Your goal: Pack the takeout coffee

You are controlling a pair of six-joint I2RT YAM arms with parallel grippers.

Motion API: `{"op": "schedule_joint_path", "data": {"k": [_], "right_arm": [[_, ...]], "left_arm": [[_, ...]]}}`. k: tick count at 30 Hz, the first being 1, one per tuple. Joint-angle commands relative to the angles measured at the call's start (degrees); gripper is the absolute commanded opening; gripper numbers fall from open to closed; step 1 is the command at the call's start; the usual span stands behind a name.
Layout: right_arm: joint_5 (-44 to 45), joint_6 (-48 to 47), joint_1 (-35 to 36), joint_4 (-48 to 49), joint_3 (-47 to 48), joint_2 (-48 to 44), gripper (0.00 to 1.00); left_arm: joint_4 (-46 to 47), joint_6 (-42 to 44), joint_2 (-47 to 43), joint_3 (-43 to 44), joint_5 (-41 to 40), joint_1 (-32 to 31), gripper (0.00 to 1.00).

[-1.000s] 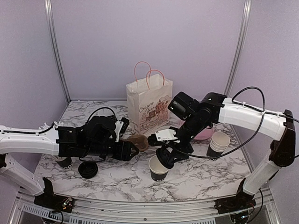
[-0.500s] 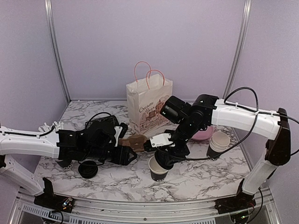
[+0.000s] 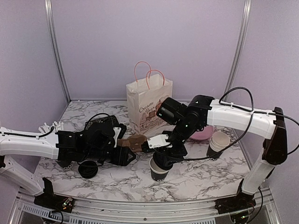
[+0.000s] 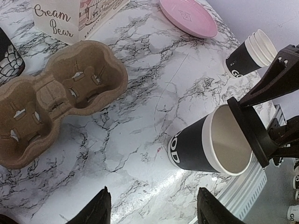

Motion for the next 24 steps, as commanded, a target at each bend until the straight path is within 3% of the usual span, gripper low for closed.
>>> {"op": "schedule_joint_path", "data": {"k": [1,10,13,19,24], "right_arm": [[0.0,0.7,1.2,-0.6,2.7,1.4,0.69],[-0.6,0.7,1.6,-1.0,5.4,2.5,0.80],[-0.1,0.7,1.6,-1.0,5.5,2.5,0.97],[-1.1,1.5,0.6,-0.8,6.8,-1.3,0.99],[-7.3,5.9,-7.0,5.1,2.7,-6.7,0.99]], "left_arm": [[-0.2,0.3,-0.8,-1.1,-1.2,-0.2,0.64],[0.2,-0.2,-0.4,-2.3,-1.6,-0.2,0.64],[0.2,-0.6,-1.3,-2.8,-2.1,-0.2,0.65],[0.5,-3.4,-2.4,-3.0,-1.6,-0.2,0.67],[3.8,-7.6,-2.4,-2.1,2.1,-0.2,0.67]]}}
